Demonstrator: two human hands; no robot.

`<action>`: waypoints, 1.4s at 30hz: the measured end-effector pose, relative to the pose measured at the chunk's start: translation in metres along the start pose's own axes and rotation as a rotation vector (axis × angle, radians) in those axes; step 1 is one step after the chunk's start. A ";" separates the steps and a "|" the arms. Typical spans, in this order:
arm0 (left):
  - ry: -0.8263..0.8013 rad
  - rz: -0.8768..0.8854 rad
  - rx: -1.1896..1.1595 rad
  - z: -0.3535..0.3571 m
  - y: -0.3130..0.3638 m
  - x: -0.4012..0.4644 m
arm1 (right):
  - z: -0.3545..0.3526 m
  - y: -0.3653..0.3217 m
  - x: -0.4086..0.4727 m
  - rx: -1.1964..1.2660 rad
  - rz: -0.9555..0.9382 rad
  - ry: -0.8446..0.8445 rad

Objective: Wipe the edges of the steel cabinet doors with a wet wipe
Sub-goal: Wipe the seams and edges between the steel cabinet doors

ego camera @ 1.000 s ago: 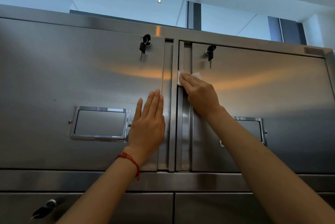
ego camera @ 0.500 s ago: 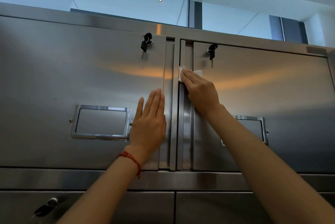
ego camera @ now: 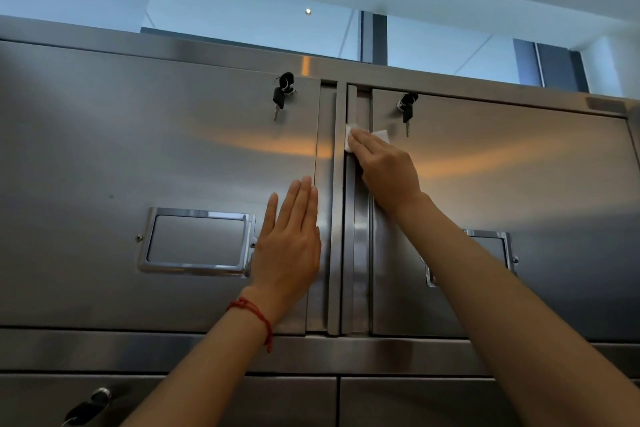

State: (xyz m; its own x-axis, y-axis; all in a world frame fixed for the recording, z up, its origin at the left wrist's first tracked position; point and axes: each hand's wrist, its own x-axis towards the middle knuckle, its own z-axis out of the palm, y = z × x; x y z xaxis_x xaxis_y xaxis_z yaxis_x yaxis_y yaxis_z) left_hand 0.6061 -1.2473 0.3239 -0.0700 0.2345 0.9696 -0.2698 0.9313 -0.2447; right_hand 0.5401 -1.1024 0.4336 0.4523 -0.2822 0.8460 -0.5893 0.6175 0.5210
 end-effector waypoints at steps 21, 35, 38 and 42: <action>-0.011 0.005 0.016 0.000 -0.002 0.000 | 0.008 -0.001 -0.004 0.029 0.031 0.042; -0.001 0.003 0.004 -0.001 0.000 0.001 | 0.002 0.000 -0.003 0.000 -0.010 0.031; -0.006 0.001 -0.001 0.000 -0.001 0.000 | 0.003 0.001 0.007 -0.012 0.015 0.017; -0.002 0.001 -0.004 -0.001 -0.001 0.001 | 0.004 -0.001 -0.001 -0.007 0.011 0.023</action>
State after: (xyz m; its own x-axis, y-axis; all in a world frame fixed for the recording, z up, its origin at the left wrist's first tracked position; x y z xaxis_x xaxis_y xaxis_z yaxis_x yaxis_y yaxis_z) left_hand 0.6074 -1.2473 0.3248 -0.0724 0.2344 0.9694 -0.2657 0.9323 -0.2453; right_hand 0.5371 -1.1060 0.4323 0.4614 -0.2586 0.8487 -0.5893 0.6257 0.5111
